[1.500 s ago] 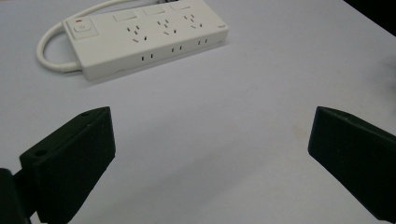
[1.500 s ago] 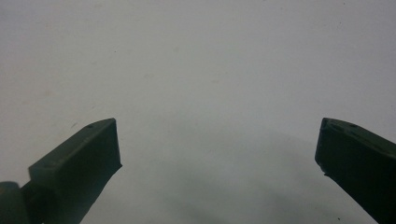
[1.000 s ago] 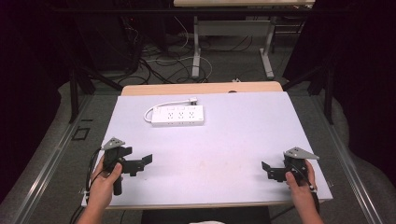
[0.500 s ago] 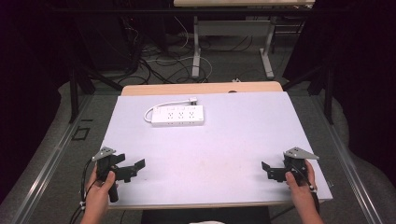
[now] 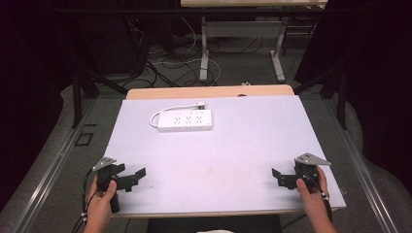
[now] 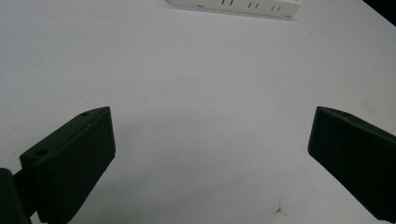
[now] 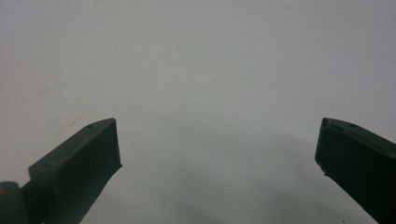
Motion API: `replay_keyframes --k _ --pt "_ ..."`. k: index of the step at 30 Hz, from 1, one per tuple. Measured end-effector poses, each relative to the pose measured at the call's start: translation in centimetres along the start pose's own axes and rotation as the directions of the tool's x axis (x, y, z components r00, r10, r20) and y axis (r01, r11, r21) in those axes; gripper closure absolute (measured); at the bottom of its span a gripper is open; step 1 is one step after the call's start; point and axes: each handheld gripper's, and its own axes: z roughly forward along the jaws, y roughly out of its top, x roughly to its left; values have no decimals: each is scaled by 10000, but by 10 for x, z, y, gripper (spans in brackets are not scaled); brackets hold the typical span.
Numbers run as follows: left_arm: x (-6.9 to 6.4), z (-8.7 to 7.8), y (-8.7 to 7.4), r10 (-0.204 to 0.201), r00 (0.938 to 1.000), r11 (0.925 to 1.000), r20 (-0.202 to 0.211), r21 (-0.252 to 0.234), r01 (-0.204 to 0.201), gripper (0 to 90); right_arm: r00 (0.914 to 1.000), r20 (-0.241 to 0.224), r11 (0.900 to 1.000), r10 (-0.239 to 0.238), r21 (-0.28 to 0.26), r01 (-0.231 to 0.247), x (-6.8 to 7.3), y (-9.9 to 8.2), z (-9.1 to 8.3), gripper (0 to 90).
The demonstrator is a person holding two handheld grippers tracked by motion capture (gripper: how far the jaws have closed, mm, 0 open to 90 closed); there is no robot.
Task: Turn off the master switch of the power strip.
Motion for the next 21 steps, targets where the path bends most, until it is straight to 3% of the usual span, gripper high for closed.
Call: replay_keyframes --k 11,21 --pt "4 3 -5 242 9989 9995 -413 208 -233 9 10000 -27 10000 -46 -28 46 -1 0 0 0" --pt "3 4 -6 352 9986 9986 -382 416 -336 9 10000 -52 10000 -36 -21 36 0 0 0 0"
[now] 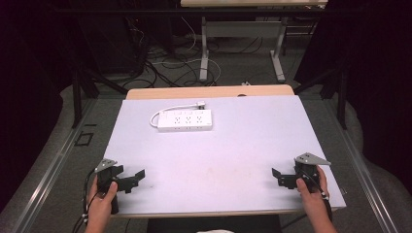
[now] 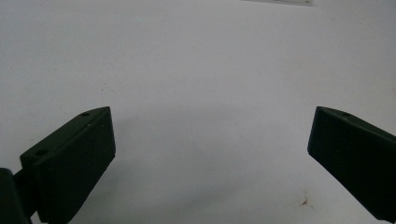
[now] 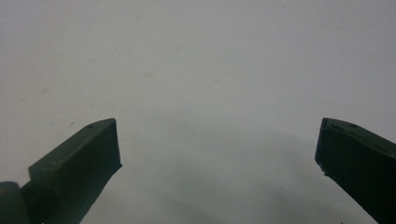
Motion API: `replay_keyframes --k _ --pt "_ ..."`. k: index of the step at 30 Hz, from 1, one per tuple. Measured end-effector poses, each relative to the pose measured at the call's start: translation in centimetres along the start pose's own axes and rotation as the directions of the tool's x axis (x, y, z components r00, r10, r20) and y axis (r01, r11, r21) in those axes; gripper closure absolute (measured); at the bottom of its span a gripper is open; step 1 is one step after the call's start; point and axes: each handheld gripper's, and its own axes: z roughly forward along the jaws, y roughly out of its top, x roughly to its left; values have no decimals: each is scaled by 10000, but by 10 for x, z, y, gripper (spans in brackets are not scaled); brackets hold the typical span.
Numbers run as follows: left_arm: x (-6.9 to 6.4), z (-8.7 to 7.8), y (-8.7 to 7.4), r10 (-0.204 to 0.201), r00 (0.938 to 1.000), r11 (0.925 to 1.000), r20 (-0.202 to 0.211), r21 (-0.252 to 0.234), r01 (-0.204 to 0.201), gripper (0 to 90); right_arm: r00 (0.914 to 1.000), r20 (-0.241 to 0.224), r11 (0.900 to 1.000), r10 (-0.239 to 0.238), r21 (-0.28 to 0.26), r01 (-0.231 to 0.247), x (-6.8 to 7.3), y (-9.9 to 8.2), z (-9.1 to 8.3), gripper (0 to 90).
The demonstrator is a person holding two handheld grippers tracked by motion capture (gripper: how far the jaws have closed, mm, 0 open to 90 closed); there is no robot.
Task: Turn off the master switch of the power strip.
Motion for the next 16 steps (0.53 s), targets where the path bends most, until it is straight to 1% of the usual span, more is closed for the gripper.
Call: replay_keyframes --k 1,2,5,7,8,9,16 --pt "0 0 0 -6 10000 10000 -13 22 6 10 10000 10 10000 -50 -7 50 0 0 0 0" --pt "0 1 0 90 10000 10000 -10 11 -90 9 10000 30 10000 -29 1 29 0 0 0 0" --pt "0 2 -1 87 10000 10000 -36 -38 -87 9 10000 33 10000 -8 16 8 0 0 0 0" --pt "0 1 -1 94 10000 9999 -26 38 -94 9 10000 32 10000 -29 2 29 0 0 0 0" --pt "1 1 -1 89 10000 10000 -36 33 -89 10 10000 71 10000 -22 37 22 -1 0 0 0" --pt "0 1 -1 -24 10000 10000 -45 10 24 10 10000 76 10000 -15 43 15 -1 0 0 0" --pt "1 1 -1 -52 9999 10000 -100 -65 51 10 10000 26 10000 -42 5 42 0 0 1 0"
